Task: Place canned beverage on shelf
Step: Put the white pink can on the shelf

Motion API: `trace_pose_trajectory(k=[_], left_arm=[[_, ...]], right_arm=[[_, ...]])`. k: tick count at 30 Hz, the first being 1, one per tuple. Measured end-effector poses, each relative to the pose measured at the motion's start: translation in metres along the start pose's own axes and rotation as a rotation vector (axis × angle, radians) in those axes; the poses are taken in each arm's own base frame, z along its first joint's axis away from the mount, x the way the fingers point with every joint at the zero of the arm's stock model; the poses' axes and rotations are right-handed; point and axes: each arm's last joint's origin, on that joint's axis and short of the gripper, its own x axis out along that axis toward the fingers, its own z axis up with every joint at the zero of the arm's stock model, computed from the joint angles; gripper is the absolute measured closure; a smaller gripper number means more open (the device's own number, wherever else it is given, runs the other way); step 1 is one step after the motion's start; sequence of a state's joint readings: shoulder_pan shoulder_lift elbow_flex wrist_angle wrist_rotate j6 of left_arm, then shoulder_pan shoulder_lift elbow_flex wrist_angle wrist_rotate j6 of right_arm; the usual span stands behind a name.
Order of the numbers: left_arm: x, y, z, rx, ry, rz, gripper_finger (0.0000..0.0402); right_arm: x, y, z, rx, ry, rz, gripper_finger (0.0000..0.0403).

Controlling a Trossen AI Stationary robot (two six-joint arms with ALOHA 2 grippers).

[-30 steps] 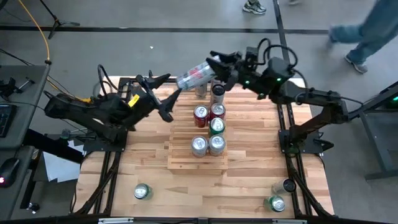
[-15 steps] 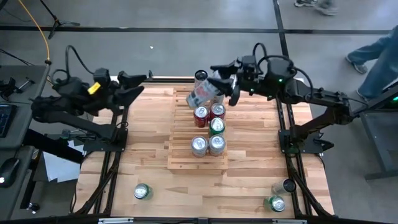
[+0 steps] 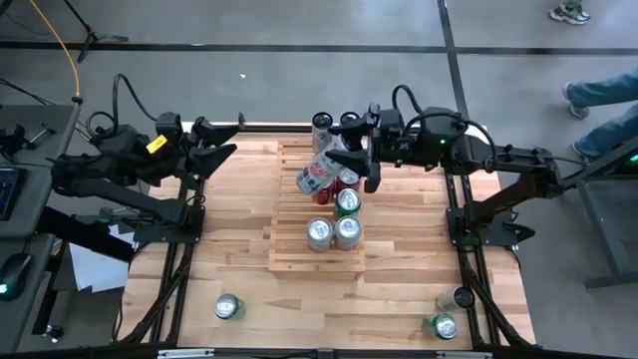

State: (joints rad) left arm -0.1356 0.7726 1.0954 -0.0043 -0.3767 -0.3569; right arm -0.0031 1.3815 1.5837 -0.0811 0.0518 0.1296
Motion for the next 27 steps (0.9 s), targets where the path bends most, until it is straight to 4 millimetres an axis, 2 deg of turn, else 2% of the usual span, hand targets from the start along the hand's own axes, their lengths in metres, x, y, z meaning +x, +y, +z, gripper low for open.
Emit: trace_pose_trajectory(k=[7,13,27], left_arm=[[0.006,-0.001,-0.006,0.007,0.025,-0.003,0.0087],[0.009,0.001,-0.006,-0.036,0.050,-0.069,0.0087],[0.042,0.033,-0.015,-0.097,0.183,-0.140,0.0087]], right_arm=[[0.008,-0.001,-0.011,-0.003,0.057,0.000,0.0164],[0.014,0.001,-0.018,0.000,0.088,0.078,0.0164],[0.023,0.008,-0.026,0.022,0.105,0.138,0.0164]])
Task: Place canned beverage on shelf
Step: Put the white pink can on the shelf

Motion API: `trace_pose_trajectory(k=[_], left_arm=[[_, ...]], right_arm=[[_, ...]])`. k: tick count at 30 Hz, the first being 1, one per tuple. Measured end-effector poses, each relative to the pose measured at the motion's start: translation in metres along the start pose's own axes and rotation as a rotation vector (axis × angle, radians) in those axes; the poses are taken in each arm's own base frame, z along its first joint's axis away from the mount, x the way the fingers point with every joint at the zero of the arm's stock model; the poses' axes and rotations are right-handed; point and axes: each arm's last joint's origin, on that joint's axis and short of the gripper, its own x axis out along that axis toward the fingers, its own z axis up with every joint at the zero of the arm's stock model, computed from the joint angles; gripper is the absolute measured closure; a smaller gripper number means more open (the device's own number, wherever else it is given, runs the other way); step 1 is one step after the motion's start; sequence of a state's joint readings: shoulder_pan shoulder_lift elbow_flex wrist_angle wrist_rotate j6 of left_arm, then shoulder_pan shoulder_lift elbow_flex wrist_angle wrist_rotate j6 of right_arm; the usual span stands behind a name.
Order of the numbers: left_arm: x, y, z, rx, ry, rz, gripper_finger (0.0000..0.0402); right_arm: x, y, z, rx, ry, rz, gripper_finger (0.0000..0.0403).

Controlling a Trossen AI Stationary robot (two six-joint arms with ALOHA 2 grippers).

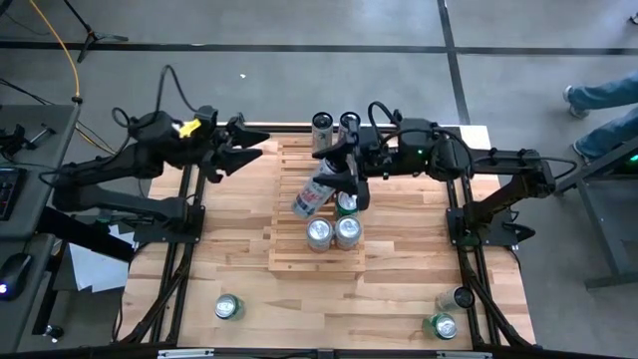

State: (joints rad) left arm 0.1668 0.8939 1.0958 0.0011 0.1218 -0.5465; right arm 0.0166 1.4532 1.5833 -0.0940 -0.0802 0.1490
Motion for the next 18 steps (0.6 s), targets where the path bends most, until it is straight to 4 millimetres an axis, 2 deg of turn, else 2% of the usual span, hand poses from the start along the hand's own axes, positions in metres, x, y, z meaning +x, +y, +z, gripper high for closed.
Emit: trace_pose_trajectory(k=[8,14,18], left_arm=[[0.014,0.021,-0.003,-0.029,0.106,-0.055,0.0087],[0.024,0.032,-0.004,-0.118,0.214,-0.199,0.0087],[0.034,0.035,-0.008,-0.204,0.283,-0.305,0.0087]], right_arm=[[0.001,0.000,0.000,0.008,0.002,0.007,0.0164],[0.005,0.003,-0.004,0.038,0.023,0.113,0.0164],[0.016,0.004,-0.009,0.030,-0.005,0.167,0.0164]])
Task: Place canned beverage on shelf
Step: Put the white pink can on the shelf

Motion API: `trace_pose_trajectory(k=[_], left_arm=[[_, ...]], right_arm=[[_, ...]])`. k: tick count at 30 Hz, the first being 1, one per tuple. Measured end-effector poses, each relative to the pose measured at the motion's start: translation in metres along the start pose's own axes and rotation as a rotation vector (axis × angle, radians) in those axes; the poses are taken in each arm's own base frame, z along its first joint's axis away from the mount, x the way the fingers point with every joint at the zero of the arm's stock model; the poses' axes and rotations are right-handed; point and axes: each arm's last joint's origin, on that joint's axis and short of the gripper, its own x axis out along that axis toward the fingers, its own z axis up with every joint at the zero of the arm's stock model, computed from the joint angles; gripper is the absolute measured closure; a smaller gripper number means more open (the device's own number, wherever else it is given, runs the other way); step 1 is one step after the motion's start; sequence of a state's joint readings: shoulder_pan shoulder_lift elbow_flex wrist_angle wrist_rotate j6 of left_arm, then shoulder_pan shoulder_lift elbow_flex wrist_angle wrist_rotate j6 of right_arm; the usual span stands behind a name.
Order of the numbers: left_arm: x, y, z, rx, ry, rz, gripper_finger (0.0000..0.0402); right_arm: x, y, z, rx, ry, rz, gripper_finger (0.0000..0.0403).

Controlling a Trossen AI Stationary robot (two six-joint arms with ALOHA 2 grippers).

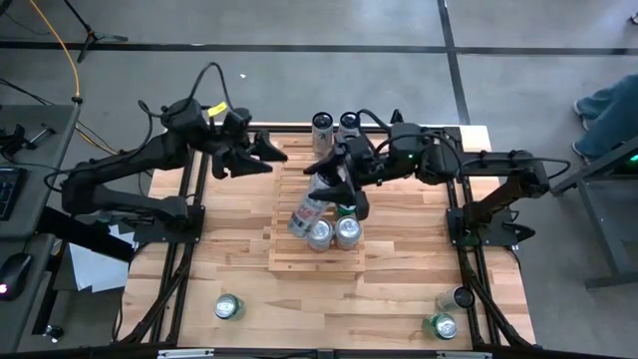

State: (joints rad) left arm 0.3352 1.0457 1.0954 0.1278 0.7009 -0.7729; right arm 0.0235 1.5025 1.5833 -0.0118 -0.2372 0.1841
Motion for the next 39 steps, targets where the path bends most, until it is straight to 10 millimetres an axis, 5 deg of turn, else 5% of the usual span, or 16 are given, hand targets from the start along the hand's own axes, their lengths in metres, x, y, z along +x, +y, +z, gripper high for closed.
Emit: trace_pose_trajectory(k=[28,39], left_arm=[[0.072,0.015,-0.039,-0.143,0.203,-0.234,0.0087],[0.078,0.011,-0.044,-0.137,0.213,-0.284,0.0087]], right_arm=[[0.011,-0.018,0.009,-0.056,-0.202,-0.020,0.0164],[0.010,-0.021,0.011,-0.066,-0.214,-0.034,0.0165]])
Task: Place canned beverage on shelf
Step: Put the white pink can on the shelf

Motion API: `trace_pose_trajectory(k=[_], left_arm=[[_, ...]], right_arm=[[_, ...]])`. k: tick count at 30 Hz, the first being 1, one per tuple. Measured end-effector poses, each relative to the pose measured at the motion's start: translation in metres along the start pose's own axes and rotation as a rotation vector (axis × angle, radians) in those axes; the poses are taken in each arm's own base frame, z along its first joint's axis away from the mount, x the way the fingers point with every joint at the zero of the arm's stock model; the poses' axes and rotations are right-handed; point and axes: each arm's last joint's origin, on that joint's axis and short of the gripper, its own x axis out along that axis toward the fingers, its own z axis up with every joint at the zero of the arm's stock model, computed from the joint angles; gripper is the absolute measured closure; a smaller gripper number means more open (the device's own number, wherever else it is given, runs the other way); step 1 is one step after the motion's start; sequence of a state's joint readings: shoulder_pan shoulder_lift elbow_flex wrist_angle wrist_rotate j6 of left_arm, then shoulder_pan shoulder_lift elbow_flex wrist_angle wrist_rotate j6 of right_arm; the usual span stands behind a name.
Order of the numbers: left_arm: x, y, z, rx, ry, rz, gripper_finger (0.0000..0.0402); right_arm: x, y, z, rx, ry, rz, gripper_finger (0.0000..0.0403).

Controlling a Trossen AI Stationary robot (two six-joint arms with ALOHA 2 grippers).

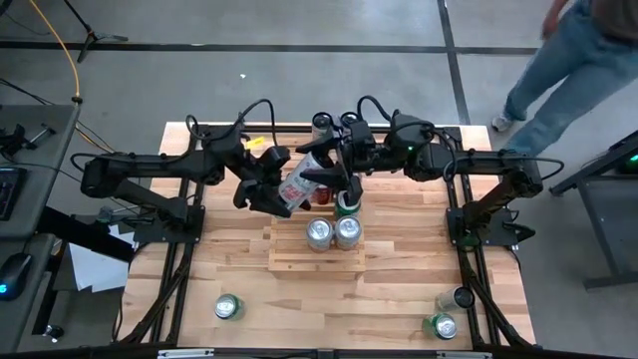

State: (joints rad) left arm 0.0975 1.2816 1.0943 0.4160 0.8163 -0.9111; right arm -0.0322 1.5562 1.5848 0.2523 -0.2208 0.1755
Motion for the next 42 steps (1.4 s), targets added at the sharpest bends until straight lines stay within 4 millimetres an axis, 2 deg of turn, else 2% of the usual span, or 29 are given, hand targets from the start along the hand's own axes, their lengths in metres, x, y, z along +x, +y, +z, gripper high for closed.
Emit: trace_pose_trajectory(k=[11,14,18,21,24,28,32,36,39,42], left_arm=[[0.000,0.000,0.001,0.051,-0.028,0.023,0.0093],[0.000,0.001,0.001,0.076,-0.029,0.028,0.0116],[-0.004,0.005,0.003,0.070,-0.033,0.050,0.0166],[-0.007,0.009,0.004,0.076,-0.023,0.064,0.0171],[-0.012,0.011,0.005,0.107,-0.006,0.084,0.0171],[-0.024,0.008,0.008,0.162,-0.007,0.136,0.0171],[-0.041,-0.003,0.010,0.203,-0.038,0.230,0.0171],[-0.060,-0.032,0.009,0.335,-0.116,0.334,0.0171],[-0.070,-0.048,-0.004,0.420,-0.199,0.420,0.0171],[-0.074,-0.052,-0.024,0.453,-0.313,0.502,0.0171]], right_arm=[[0.000,0.000,0.000,-0.001,0.007,0.018,0.0165],[0.000,0.001,0.000,0.000,0.011,0.044,0.0165],[0.000,0.001,-0.002,-0.008,0.029,0.064,0.0165],[0.000,0.001,-0.002,-0.008,0.037,0.070,0.0164],[-0.002,0.001,-0.002,0.038,0.046,0.057,0.0130],[-0.011,-0.002,0.011,0.065,0.024,0.039,0.0073],[-0.030,-0.001,0.031,0.057,0.013,0.008,0.0053],[-0.044,0.003,0.045,0.036,0.003,-0.055,0.0050],[-0.052,0.005,0.051,0.020,0.000,-0.112,0.0050],[-0.052,0.005,0.050,0.056,0.008,-0.164,0.0049]])
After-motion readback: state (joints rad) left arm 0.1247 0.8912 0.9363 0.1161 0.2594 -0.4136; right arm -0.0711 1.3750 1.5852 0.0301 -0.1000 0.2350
